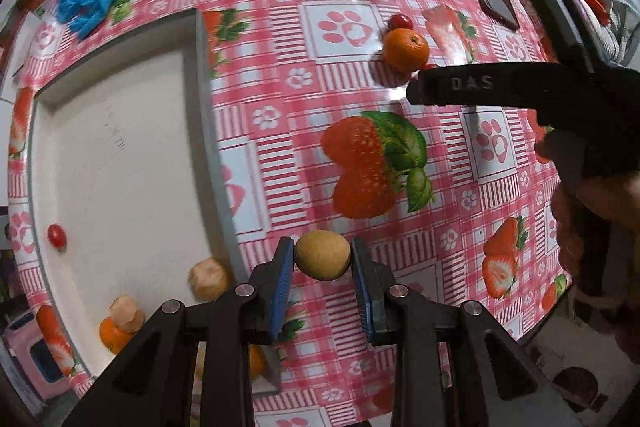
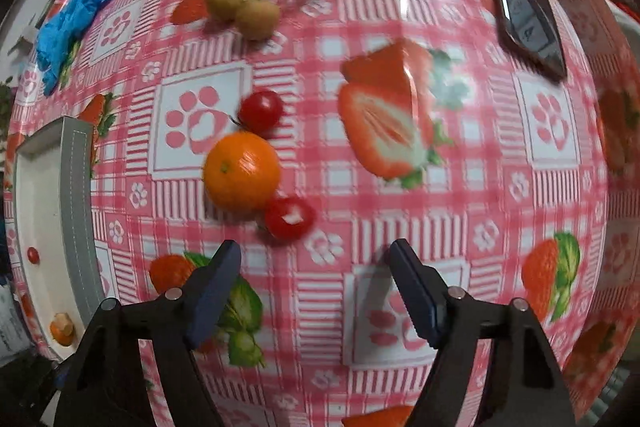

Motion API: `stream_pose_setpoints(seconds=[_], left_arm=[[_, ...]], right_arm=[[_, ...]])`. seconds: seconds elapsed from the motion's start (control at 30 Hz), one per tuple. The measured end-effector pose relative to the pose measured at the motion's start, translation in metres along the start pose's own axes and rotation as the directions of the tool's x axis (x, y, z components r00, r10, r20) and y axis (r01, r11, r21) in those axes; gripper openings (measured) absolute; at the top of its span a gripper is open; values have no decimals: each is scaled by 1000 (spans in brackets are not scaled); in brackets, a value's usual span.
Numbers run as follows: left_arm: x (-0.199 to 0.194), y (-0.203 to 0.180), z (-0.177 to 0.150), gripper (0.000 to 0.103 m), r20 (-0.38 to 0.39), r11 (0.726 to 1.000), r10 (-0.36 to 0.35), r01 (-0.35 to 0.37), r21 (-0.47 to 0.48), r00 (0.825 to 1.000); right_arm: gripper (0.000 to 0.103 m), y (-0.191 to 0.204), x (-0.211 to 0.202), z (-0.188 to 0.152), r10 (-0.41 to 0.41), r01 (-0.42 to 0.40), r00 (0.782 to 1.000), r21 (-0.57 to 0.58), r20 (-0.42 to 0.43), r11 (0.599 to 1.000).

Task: Organize fruits
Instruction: 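Grasp a red cherry tomato with the right tool while the left tool holds the kiwi, then carry the held kiwi and tomato over the white tray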

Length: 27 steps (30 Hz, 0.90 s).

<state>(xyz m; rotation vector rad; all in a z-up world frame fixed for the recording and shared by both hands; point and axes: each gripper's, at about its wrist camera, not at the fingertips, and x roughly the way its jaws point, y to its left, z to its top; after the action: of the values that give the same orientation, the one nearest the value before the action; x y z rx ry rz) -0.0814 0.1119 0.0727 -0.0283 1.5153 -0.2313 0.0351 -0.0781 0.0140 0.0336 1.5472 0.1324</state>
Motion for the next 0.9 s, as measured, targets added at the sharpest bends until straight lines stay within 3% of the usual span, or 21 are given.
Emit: stream_pose_setpoints(seconds=[0.17, 0.27, 0.3, 0.5, 0.9], left_arm=[[-15, 7, -7, 30, 10, 1000, -2, 2, -25, 1000], [-19, 9, -10, 30, 14, 999, -1, 2, -33, 1000], [-19, 8, -9, 30, 15, 999, -1, 1, -34, 1000], [-22, 7, -11, 30, 22, 1000, 8, -7, -27, 1000], [-23, 2, -24, 30, 19, 1000, 29, -29, 2, 999]], right_arm=[[60, 22, 2, 6, -35, 35, 999, -22, 16, 999], [38, 19, 1, 9, -38, 38, 999, -23, 29, 999], [25, 18, 0, 10, -26, 27, 999, -19, 30, 999], [26, 0, -6, -2, 19, -19, 1000, -1, 24, 1000], [25, -3, -19, -90, 62, -61, 997, 21, -49, 998]])
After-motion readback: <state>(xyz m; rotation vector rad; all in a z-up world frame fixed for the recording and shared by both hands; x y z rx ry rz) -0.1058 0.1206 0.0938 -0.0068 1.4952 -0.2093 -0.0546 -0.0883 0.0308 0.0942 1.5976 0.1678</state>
